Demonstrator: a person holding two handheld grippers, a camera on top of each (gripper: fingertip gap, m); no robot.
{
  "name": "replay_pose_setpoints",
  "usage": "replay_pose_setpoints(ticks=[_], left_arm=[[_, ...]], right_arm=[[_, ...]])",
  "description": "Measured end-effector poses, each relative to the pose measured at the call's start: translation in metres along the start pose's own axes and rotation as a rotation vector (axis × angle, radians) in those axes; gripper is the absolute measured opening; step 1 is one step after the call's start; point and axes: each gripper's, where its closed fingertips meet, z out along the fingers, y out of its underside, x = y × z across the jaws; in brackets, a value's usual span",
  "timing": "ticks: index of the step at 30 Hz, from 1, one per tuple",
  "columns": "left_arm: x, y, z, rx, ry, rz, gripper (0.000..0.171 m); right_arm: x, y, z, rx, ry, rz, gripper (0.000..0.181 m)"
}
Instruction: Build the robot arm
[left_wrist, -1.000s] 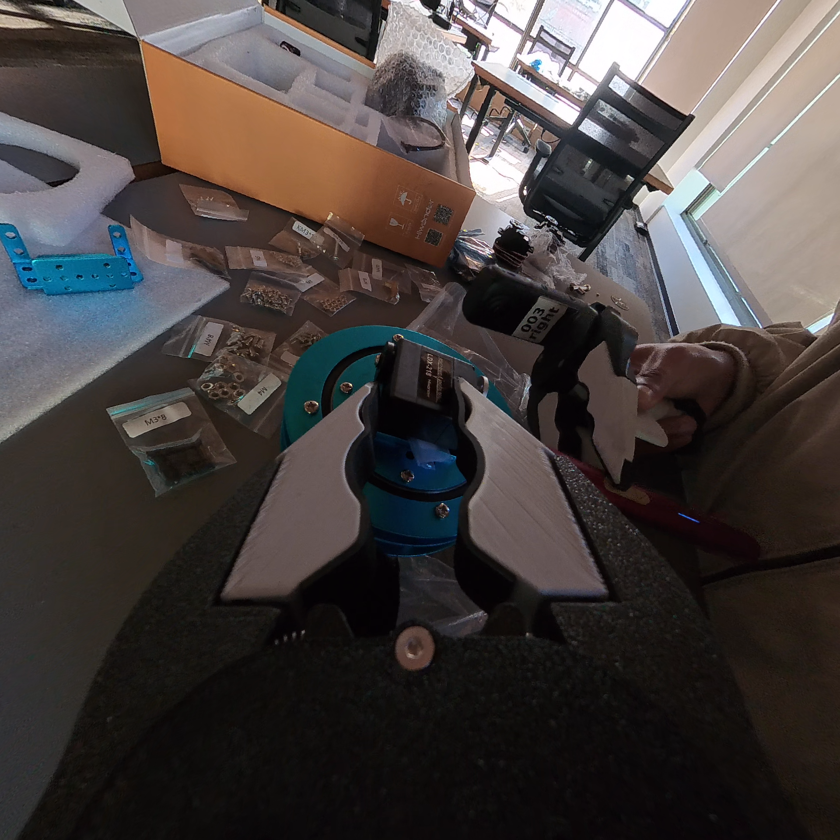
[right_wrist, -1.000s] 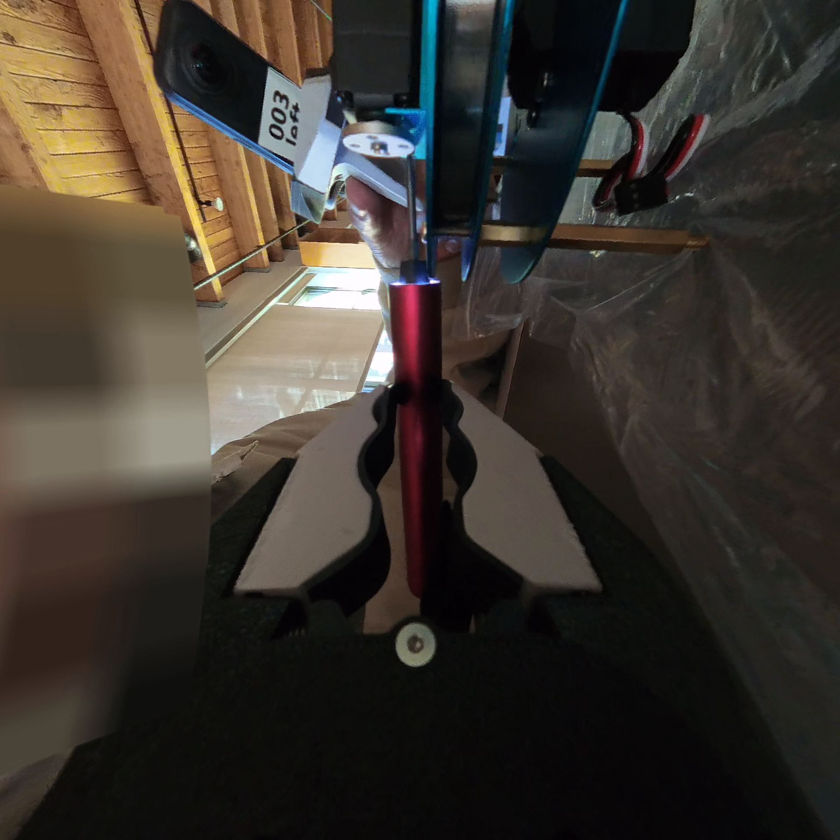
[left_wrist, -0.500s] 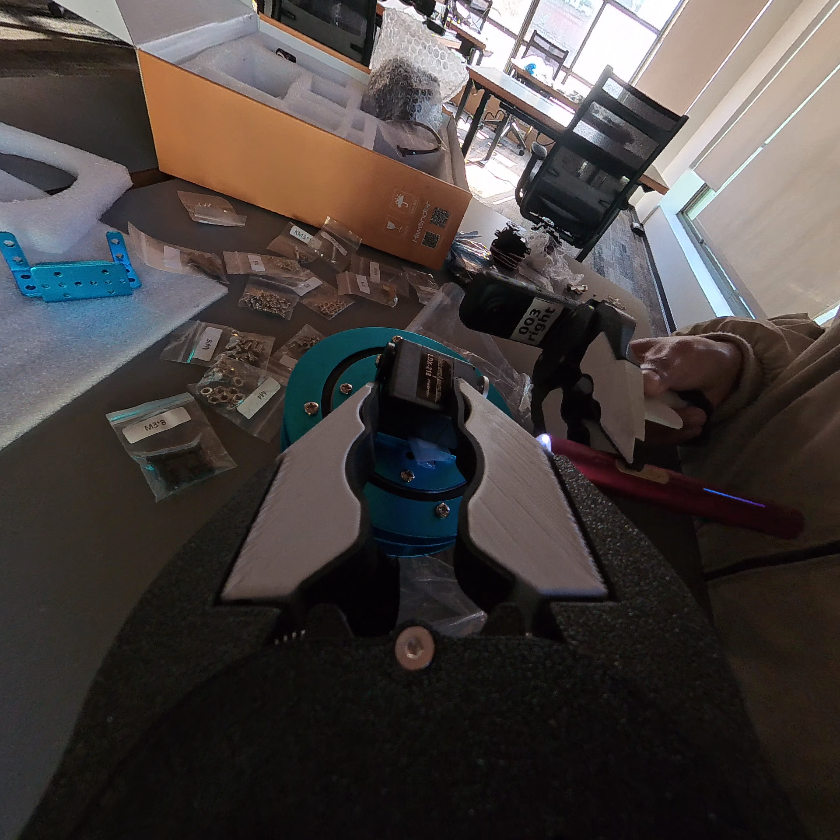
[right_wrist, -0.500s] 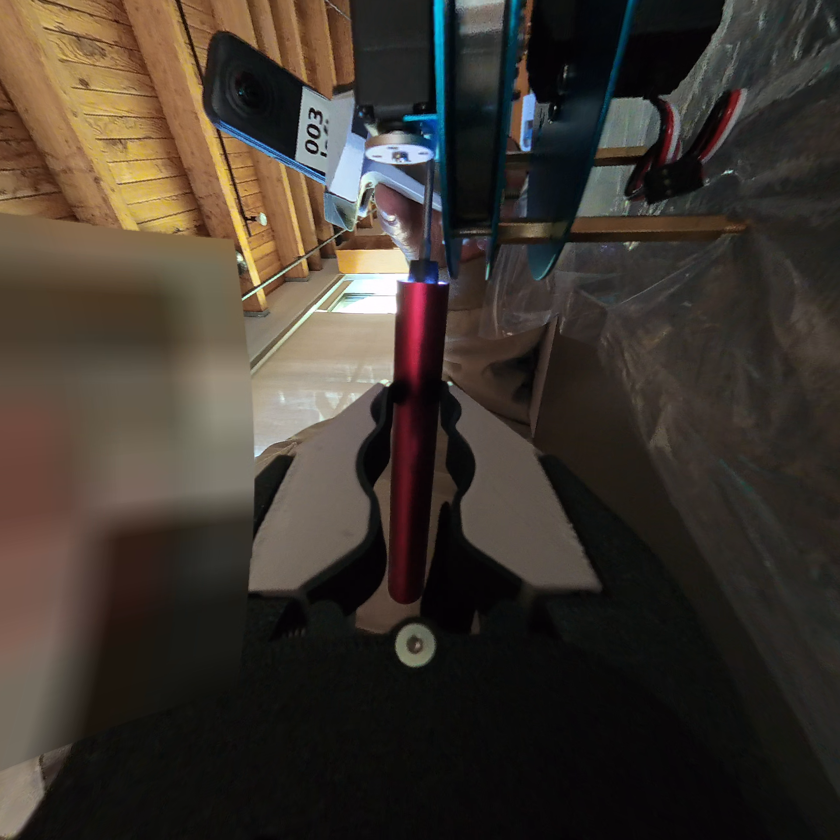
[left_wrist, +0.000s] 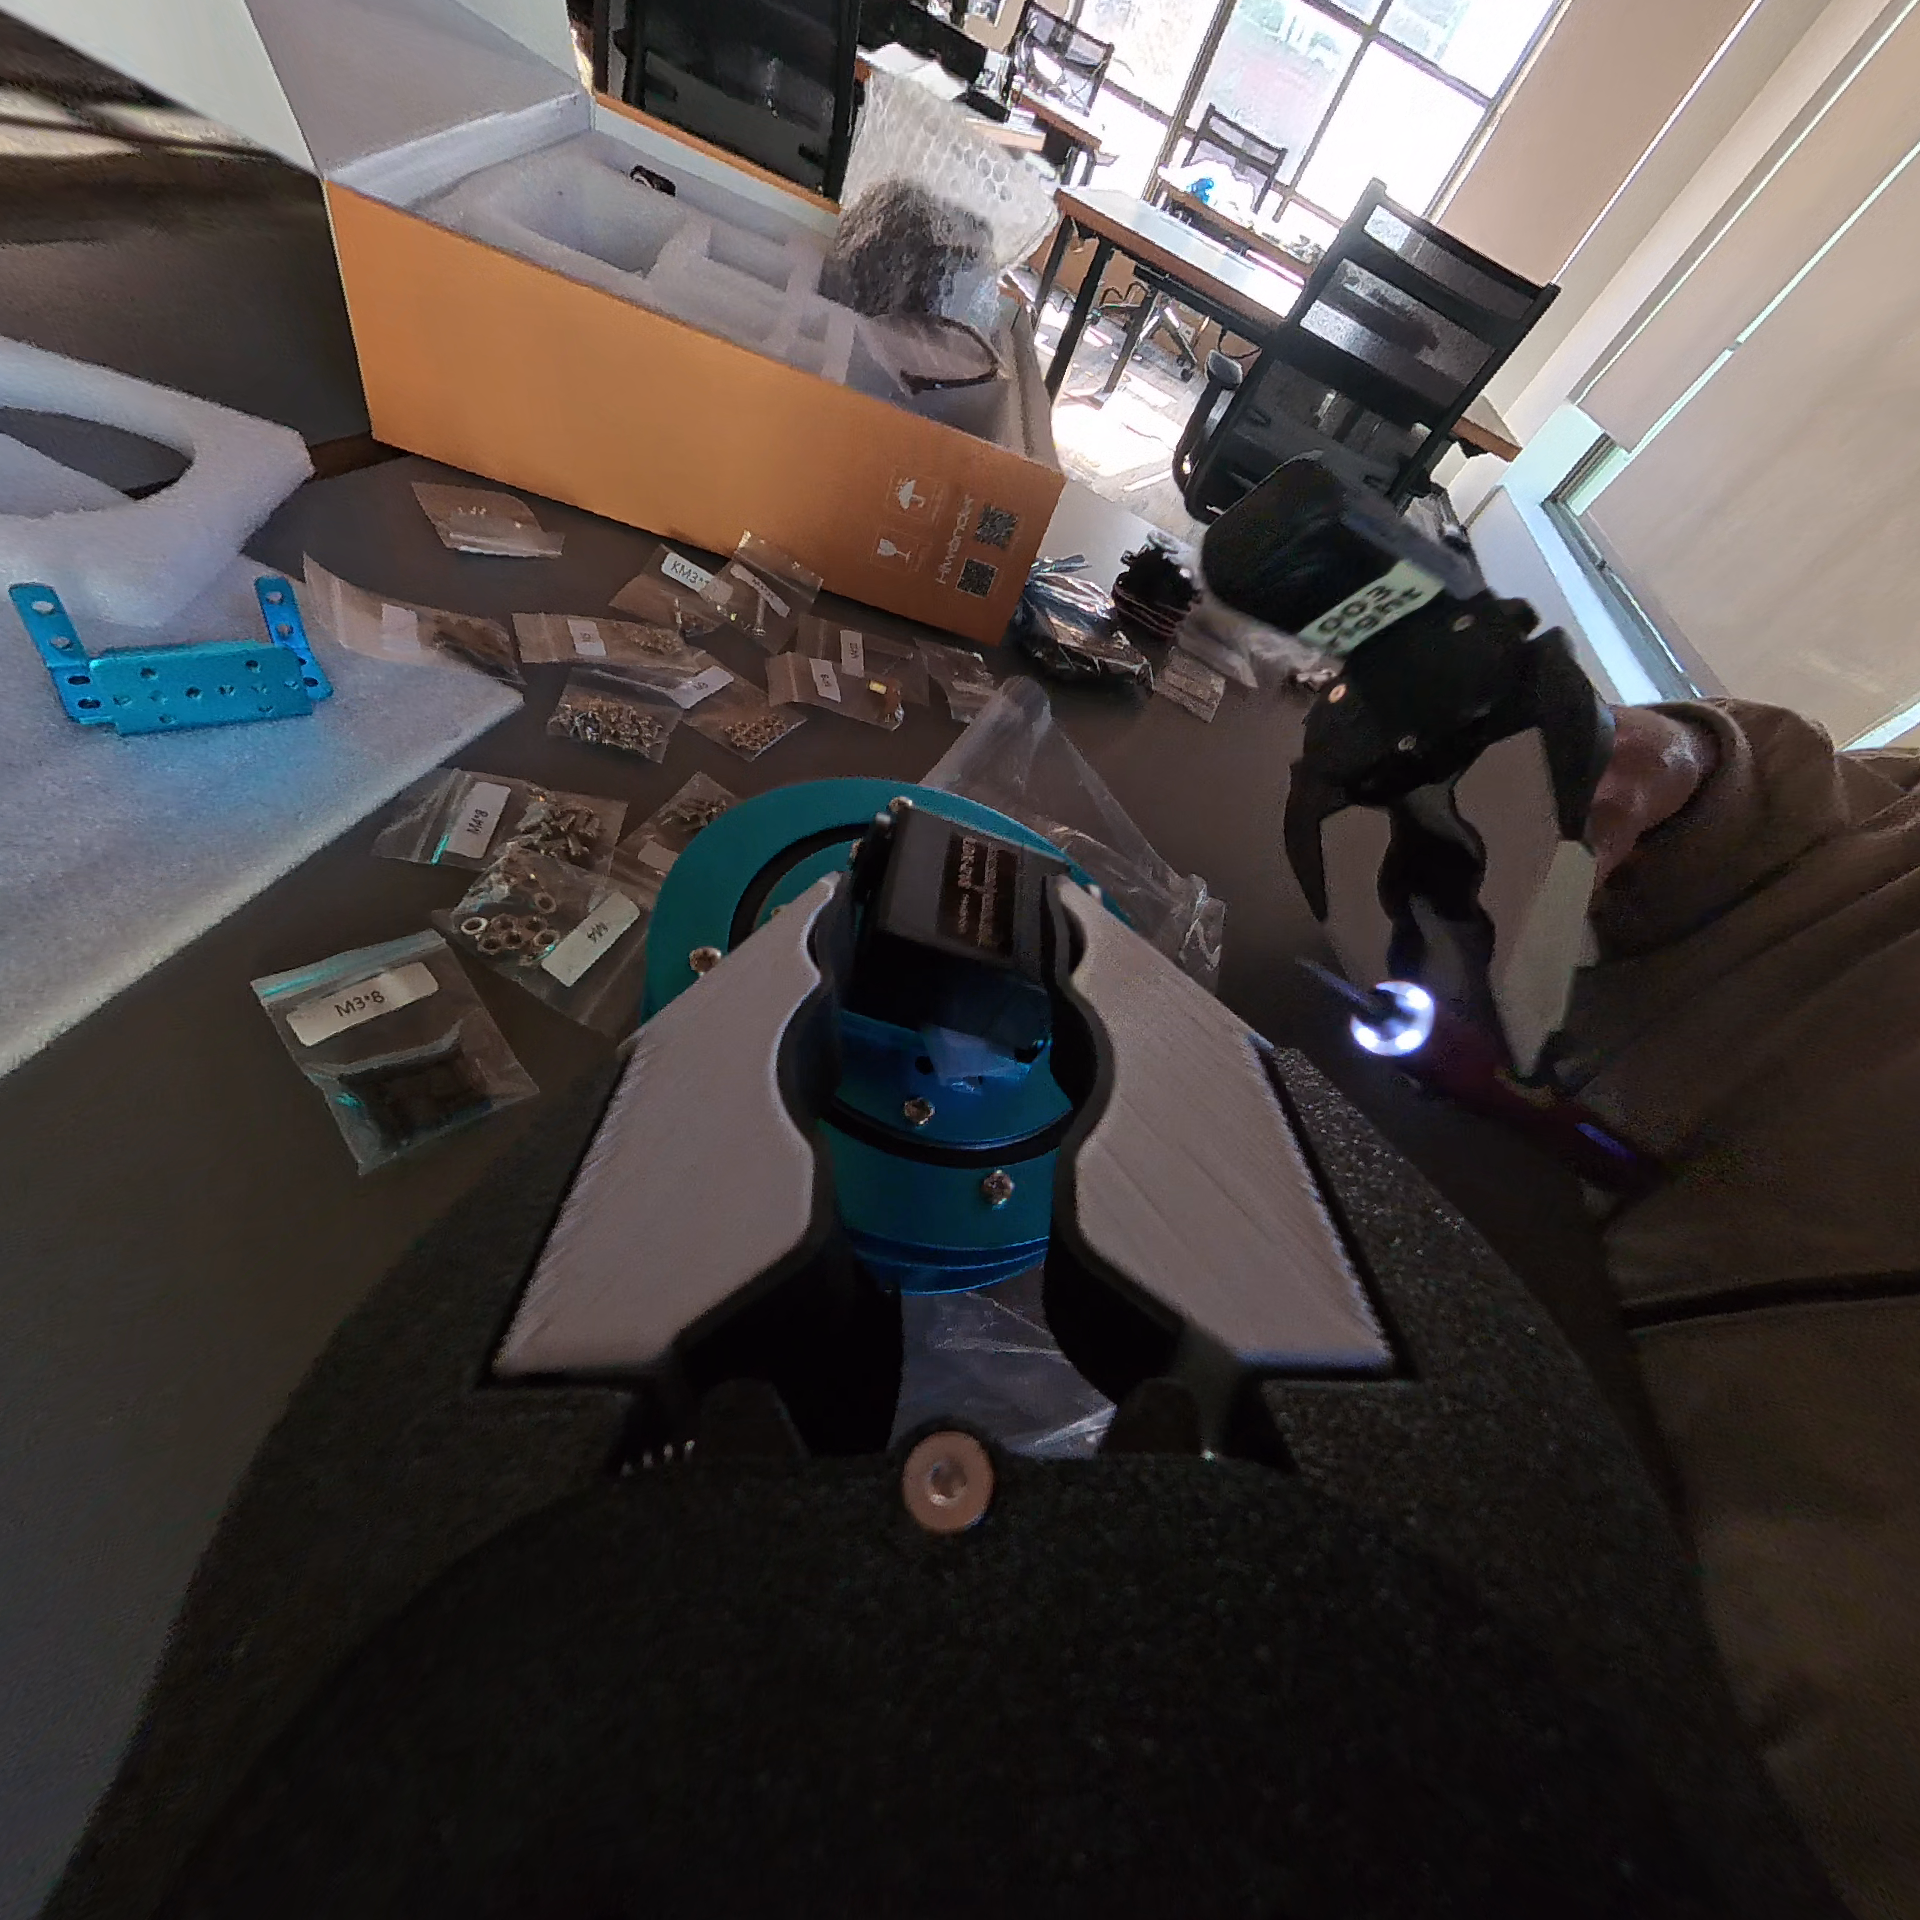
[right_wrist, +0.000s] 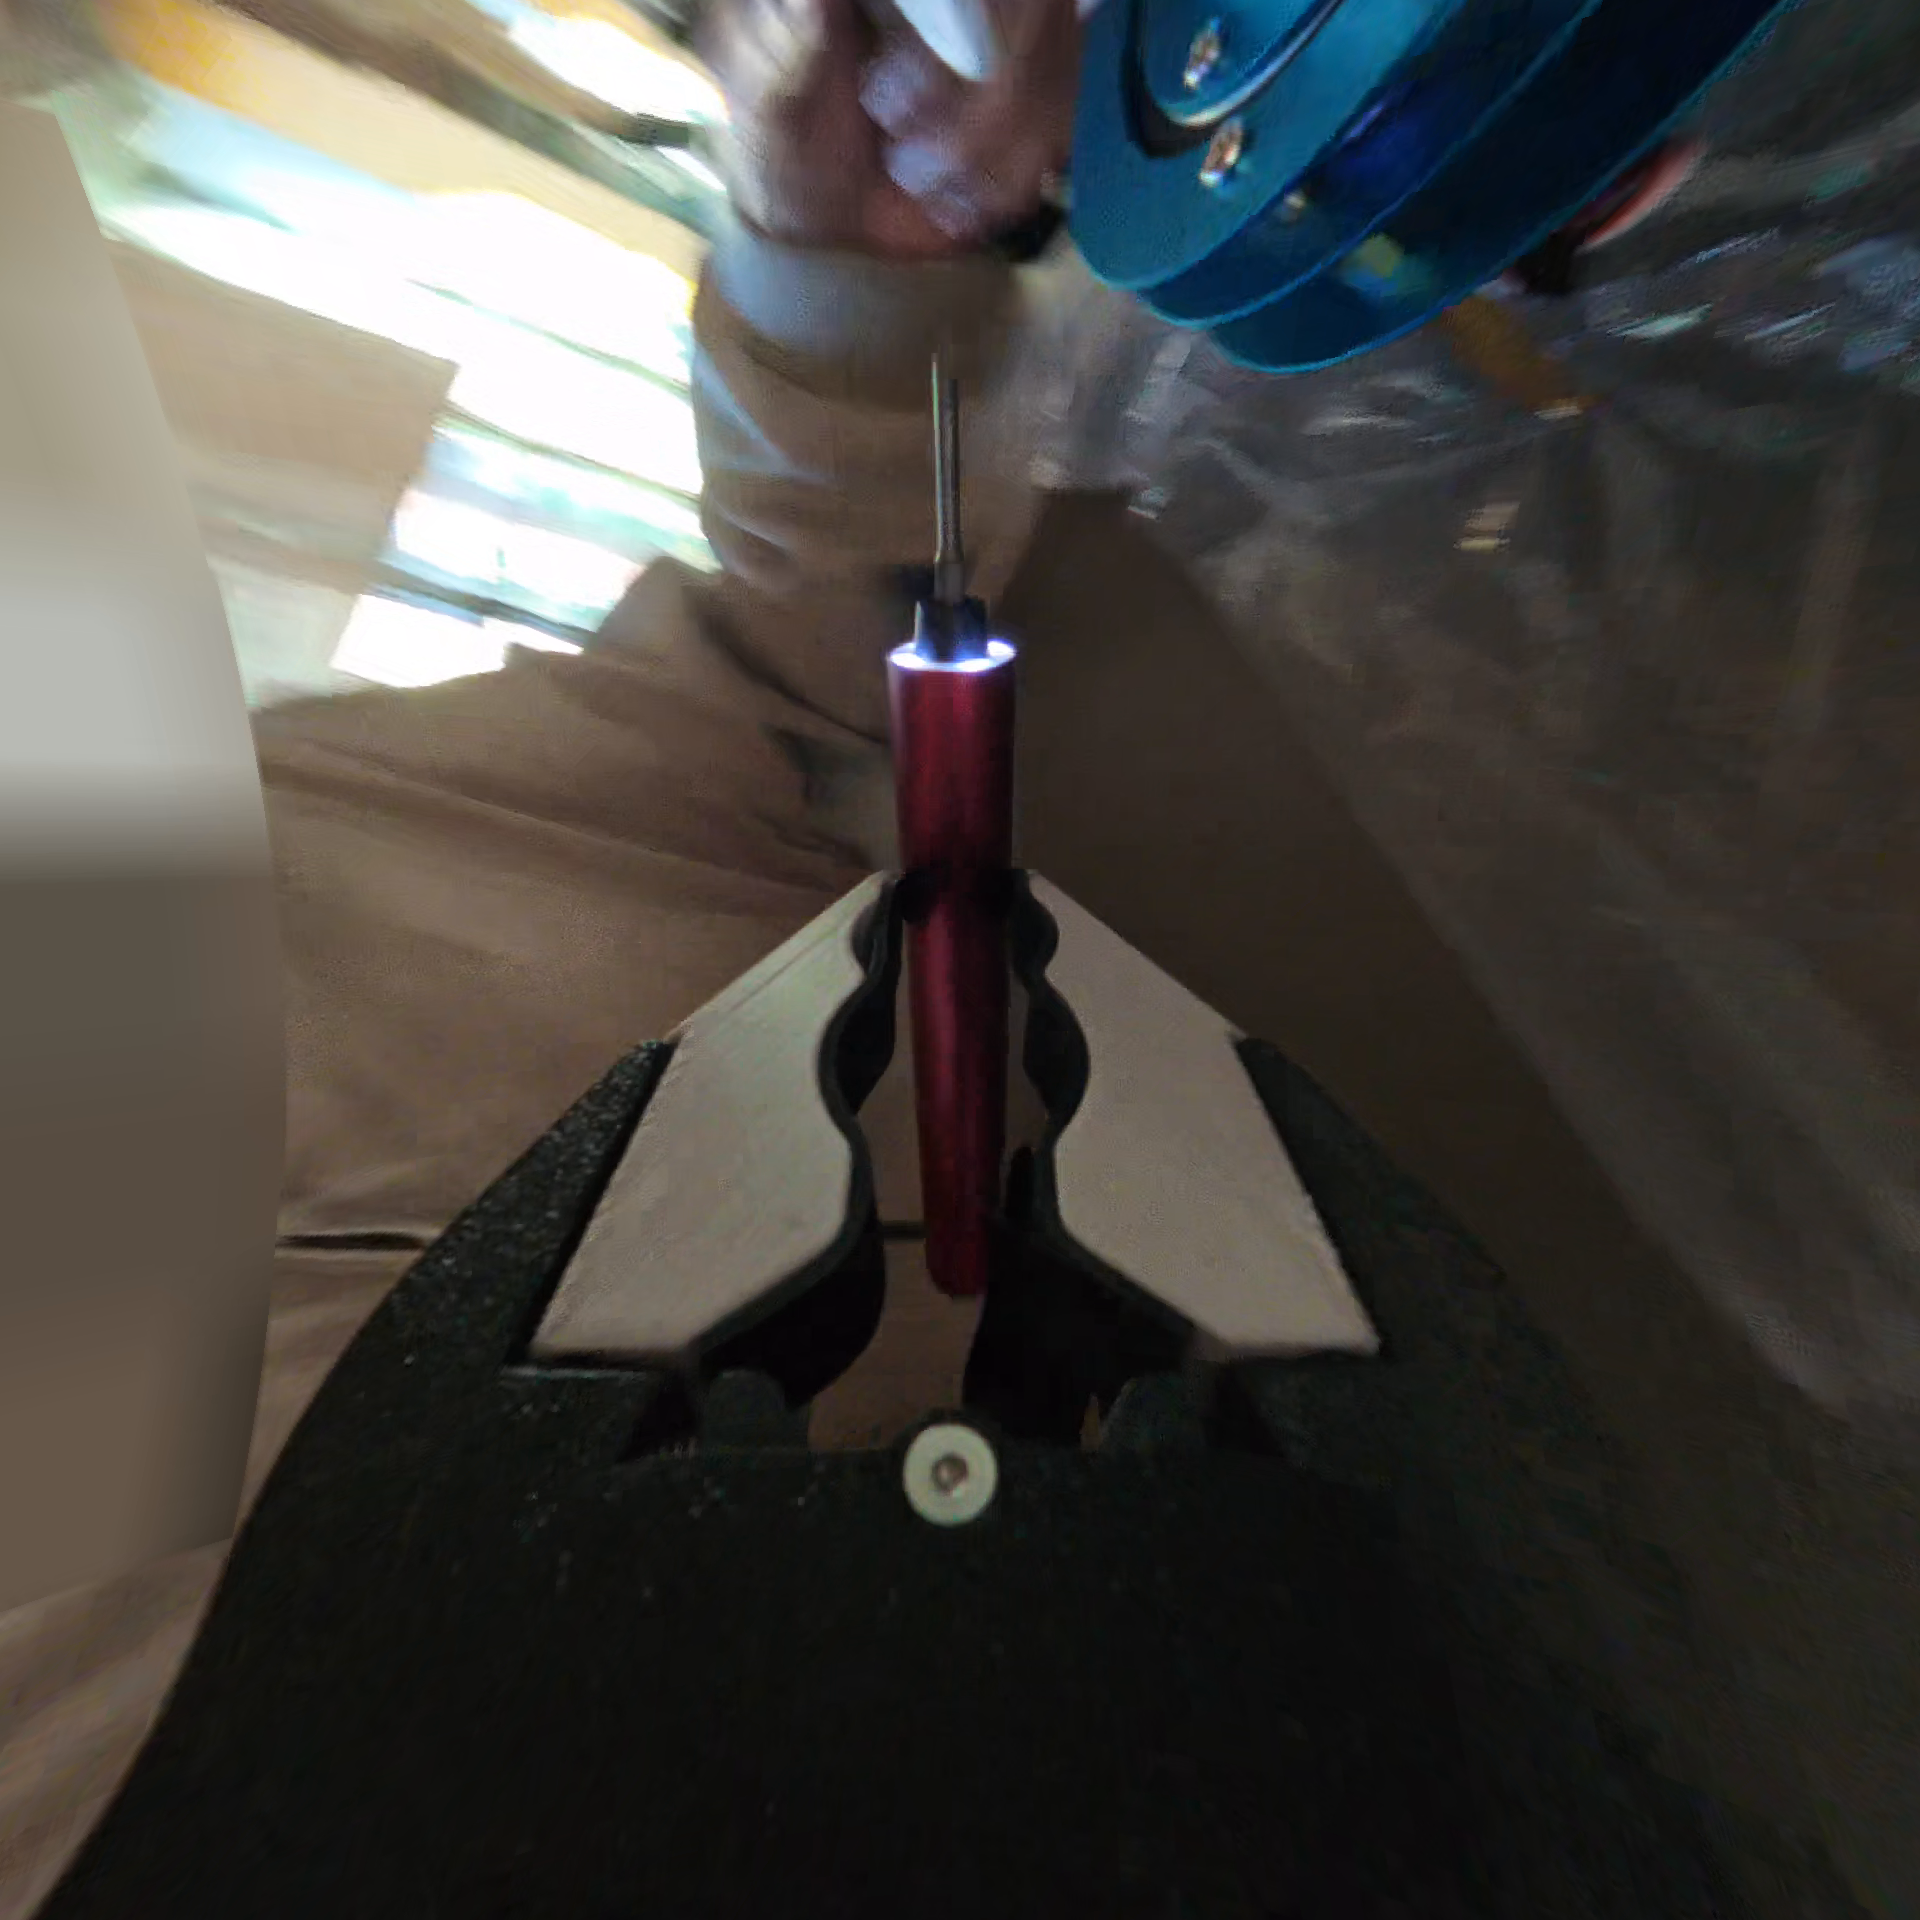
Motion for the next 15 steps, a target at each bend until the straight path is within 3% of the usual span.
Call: replay_pose_setpoints(ticks=[2,5,8,11,15], left_arm=[[0.005,-0.015,-0.008,0.034,-0.024,0.012,0.035],[0.021,-0.036,-0.028,0.066,-0.092,0.061,0.037],[0.037,-0.038,-0.051,0.054,-0.251,0.126,0.036],[0.061,-0.019,-0.074,0.051,-0.393,0.126,0.036],[0.112,0.035,-0.093,0.071,-0.517,0.096,0.036]], right_arm=[[0.027,0.014,-0.019,-0.113,0.291,-0.198,0.021],[0.039,0.028,-0.032,-0.249,0.378,-0.273,0.018],[0.060,0.040,-0.032,-0.388,0.437,-0.347,0.018],[0.063,0.048,-0.024,-0.458,0.380,-0.418,0.018],[0.063,0.044,-0.023,-0.453,0.368,-0.500,0.023]])
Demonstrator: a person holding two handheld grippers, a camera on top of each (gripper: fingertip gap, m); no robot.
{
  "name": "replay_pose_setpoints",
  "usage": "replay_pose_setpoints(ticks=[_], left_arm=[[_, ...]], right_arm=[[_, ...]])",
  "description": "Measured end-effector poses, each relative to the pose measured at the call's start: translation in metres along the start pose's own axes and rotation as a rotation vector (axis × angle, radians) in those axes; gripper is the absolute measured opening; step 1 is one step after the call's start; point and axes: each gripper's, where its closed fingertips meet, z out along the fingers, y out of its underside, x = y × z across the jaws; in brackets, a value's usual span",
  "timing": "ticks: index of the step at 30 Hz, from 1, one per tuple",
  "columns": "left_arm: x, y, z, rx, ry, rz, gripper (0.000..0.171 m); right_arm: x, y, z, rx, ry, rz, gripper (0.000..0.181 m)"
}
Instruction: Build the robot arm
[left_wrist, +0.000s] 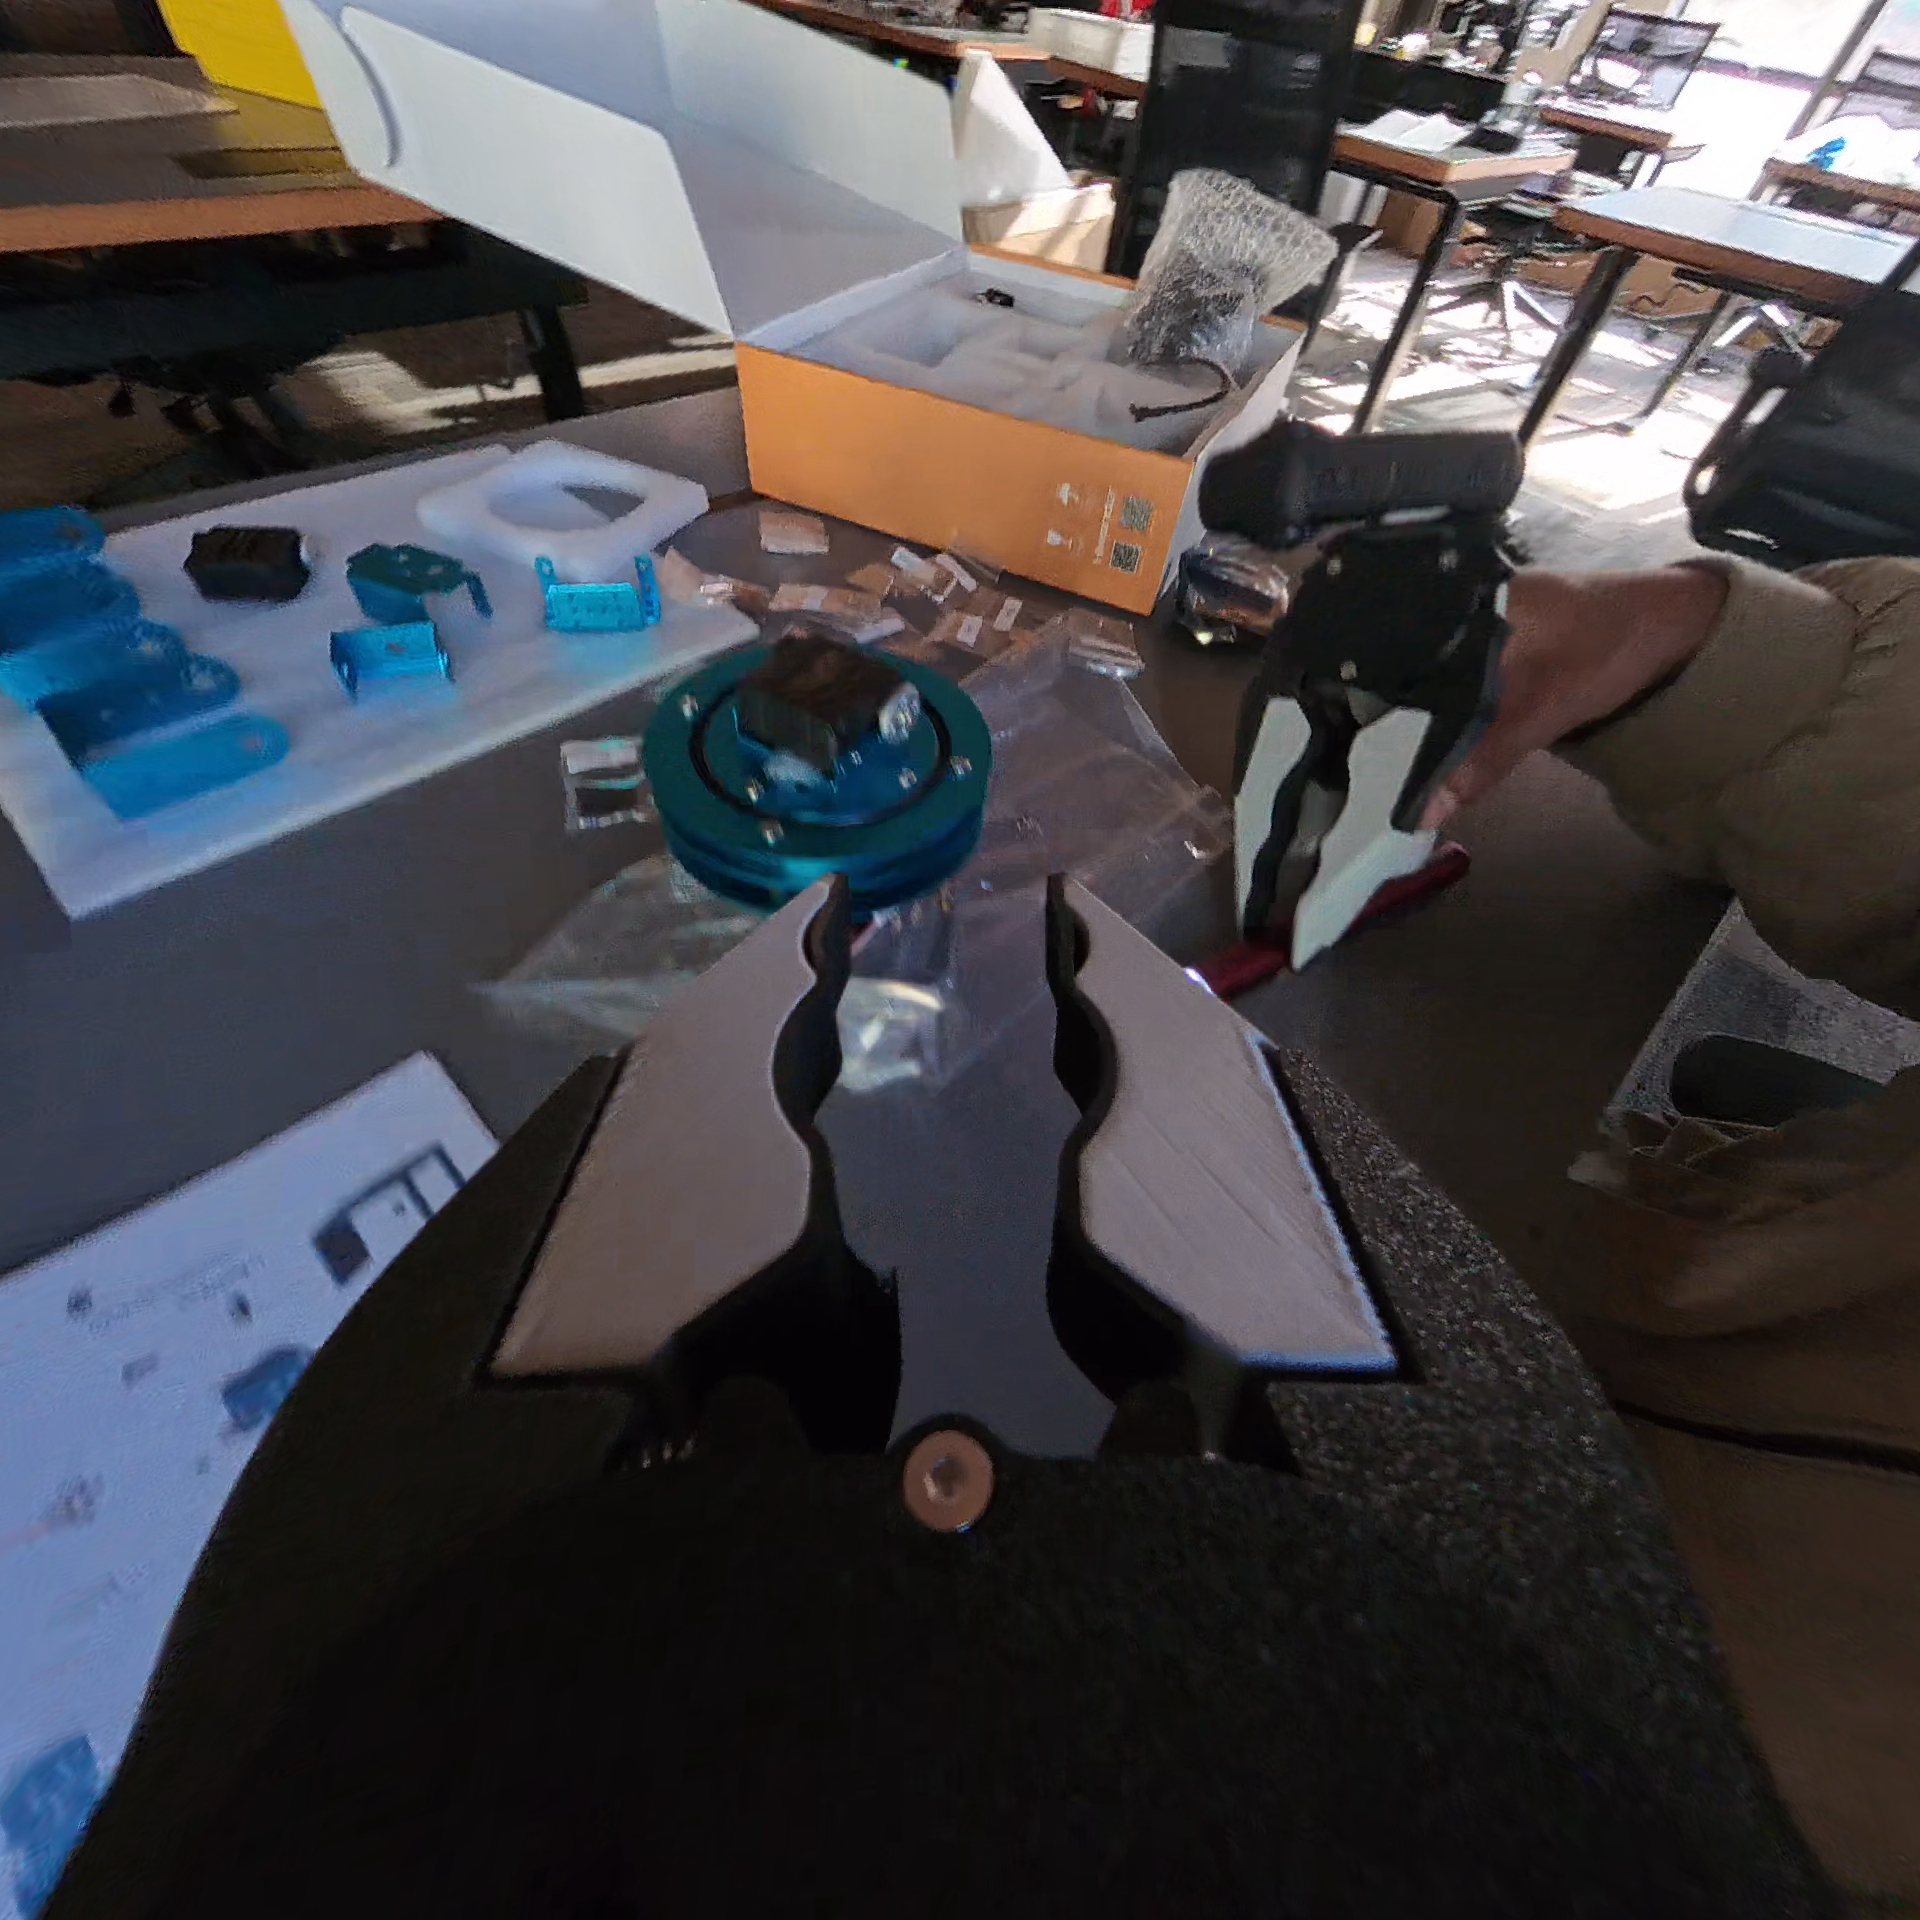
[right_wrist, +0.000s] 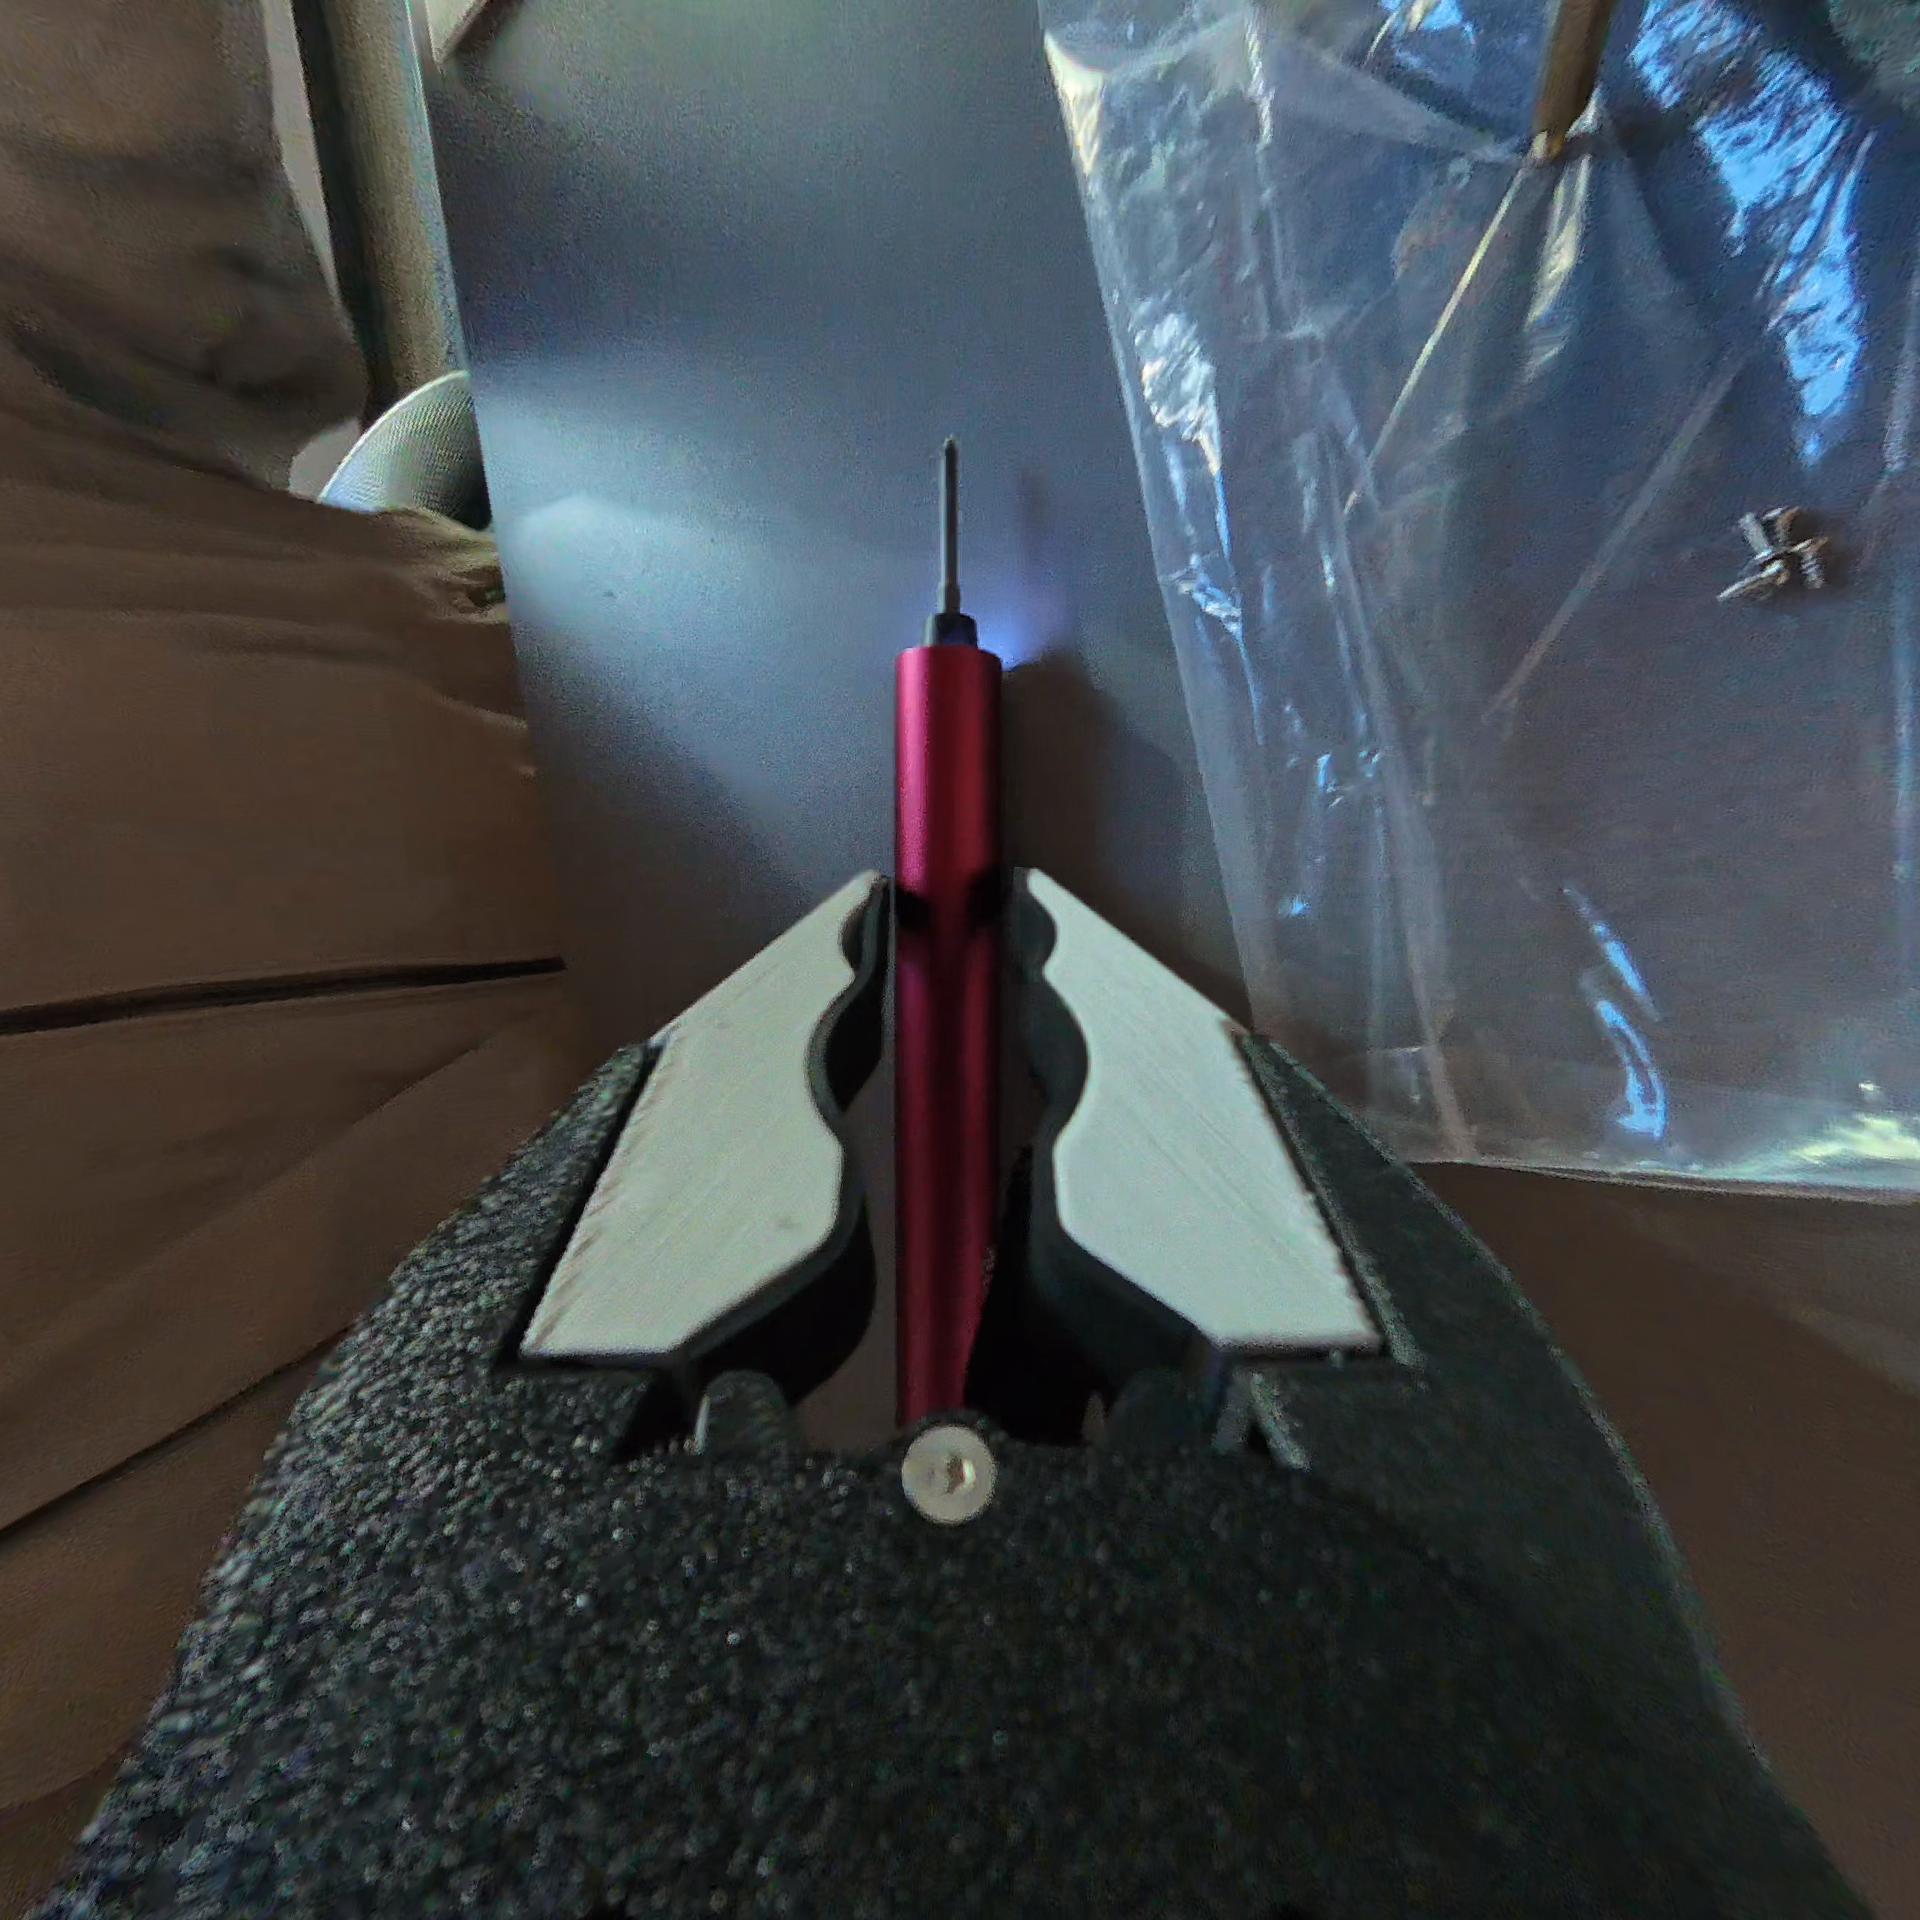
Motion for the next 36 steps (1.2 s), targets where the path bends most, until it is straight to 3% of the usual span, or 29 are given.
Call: replay_pose_setpoints(ticks=[1,4,7,10,12,14,18,21,25,31,36], left_arm=[[0.015,0.012,-0.011,0.018,-0.015,-0.013,0.036],[0.061,0.052,-0.040,0.068,-0.036,-0.060,0.036],[0.099,0.091,-0.062,0.118,-0.067,-0.060,0.036],[0.128,0.124,-0.081,0.172,-0.097,-0.046,0.036],[0.143,0.141,-0.091,0.225,-0.102,-0.085,0.036],[0.148,0.158,-0.096,0.276,-0.110,-0.138,0.036],[0.128,0.181,-0.100,0.403,-0.172,-0.157,0.033],[0.121,0.159,-0.120,0.531,-0.108,-0.209,0.033],[0.108,0.170,-0.115,0.451,-0.118,-0.237,0.034],[0.117,0.177,-0.112,0.421,-0.127,-0.217,0.034],[0.117,0.182,-0.107,0.401,-0.133,-0.202,0.034]], right_arm=[[0.000,-0.003,-0.003,0.029,0.019,-0.015,0.033],[-0.010,-0.024,-0.027,0.226,0.060,-0.099,0.038],[-0.019,-0.043,-0.070,0.572,0.146,-0.159,0.037],[-0.022,-0.040,-0.116,0.943,0.261,-0.248,0.038],[-0.027,-0.035,-0.140,1.103,0.317,-0.269,0.060],[-0.031,-0.026,-0.153,1.116,0.394,-0.292,0.028],[-0.026,-0.027,-0.148,1.089,0.368,-0.260,0.040],[-0.022,-0.028,-0.137,1.034,0.386,-0.264,0.044],[-0.021,-0.028,-0.125,0.966,0.439,-0.302,0.040],[-0.005,-0.031,-0.114,0.926,0.478,-0.282,0.039],[-0.024,-0.057,-0.108,0.877,0.364,-0.229,0.048]])
